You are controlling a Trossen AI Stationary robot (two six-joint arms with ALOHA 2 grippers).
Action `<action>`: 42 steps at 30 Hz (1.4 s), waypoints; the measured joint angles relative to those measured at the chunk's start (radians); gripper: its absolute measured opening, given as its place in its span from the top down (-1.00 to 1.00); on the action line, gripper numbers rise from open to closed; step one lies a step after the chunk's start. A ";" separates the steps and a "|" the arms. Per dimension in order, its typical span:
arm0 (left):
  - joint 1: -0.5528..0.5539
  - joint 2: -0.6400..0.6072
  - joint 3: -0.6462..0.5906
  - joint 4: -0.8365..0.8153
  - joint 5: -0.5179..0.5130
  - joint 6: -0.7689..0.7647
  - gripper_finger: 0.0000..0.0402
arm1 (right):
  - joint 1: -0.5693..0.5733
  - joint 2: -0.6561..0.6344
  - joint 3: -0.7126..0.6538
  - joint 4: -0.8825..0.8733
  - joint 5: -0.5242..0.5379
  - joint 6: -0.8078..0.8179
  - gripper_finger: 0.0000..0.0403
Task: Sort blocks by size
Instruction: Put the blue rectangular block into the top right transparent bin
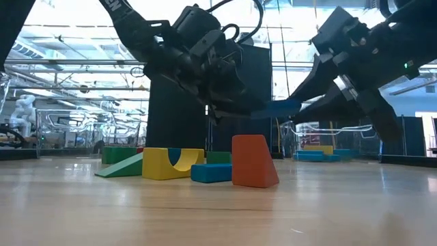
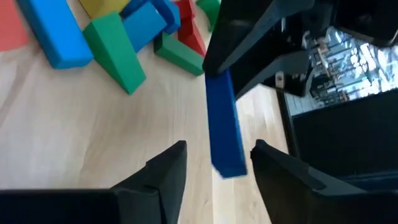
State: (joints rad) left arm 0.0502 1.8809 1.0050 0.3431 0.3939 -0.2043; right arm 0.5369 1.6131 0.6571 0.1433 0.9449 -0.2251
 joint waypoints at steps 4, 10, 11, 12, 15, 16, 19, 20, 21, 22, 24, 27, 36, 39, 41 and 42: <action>0.000 0.000 0.000 0.000 0.051 0.000 0.51 | 0.000 0.000 0.000 0.049 -0.002 -0.050 0.28; 0.000 0.000 0.000 0.001 0.075 -0.011 0.51 | -0.001 0.000 0.000 0.067 -0.010 -0.051 0.47; 0.000 0.000 0.000 0.001 0.076 -0.019 0.51 | -0.001 0.000 0.000 0.070 -0.011 -0.051 0.50; 0.000 0.000 0.000 0.001 0.076 -0.024 0.51 | -0.001 0.000 0.000 0.070 -0.017 -0.051 0.52; 0.000 0.000 0.000 -0.005 0.078 -0.027 0.51 | -0.002 0.000 0.000 0.079 -0.052 -0.051 0.58; -0.001 0.000 0.000 -0.006 0.081 -0.027 0.50 | -0.001 0.000 0.000 0.086 -0.055 -0.053 0.61; -0.002 0.000 0.000 -0.011 0.092 -0.029 0.42 | -0.001 0.000 0.000 0.093 -0.057 -0.055 0.70; -0.006 0.000 0.000 -0.015 0.100 -0.030 0.38 | -0.001 0.000 0.000 0.096 -0.063 -0.053 0.73; -0.009 0.000 0.000 -0.016 0.102 -0.027 0.34 | -0.001 0.000 0.000 0.099 -0.065 -0.047 0.74; -0.013 0.000 0.000 -0.015 0.099 -0.026 0.30 | -0.001 0.001 0.000 0.102 -0.067 -0.038 0.75; -0.021 0.000 0.000 -0.016 0.092 -0.024 0.22 | -0.001 0.000 0.000 0.114 -0.068 -0.013 0.76; -0.026 0.000 0.000 -0.015 0.067 -0.023 0.13 | -0.001 0.001 0.000 0.110 -0.064 0.007 0.76; 0.013 -0.058 0.000 -0.120 0.070 0.009 0.08 | -0.001 -0.012 0.000 0.014 0.009 0.125 0.77; 0.014 -0.108 0.000 -0.187 0.025 0.064 0.08 | -0.015 -0.055 0.000 -0.066 0.024 0.215 0.77; 0.013 -0.144 0.000 -0.234 -0.021 0.102 0.08 | -0.030 -0.101 0.000 -0.141 0.025 0.282 0.77; 0.013 -0.159 0.000 -0.248 -0.048 0.117 0.08 | -0.038 -0.128 0.000 -0.190 0.027 0.312 0.77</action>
State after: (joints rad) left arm 0.0631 1.7219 1.0050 0.0952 0.3460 -0.0869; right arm 0.4990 1.4853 0.6571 -0.0463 0.9715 0.0869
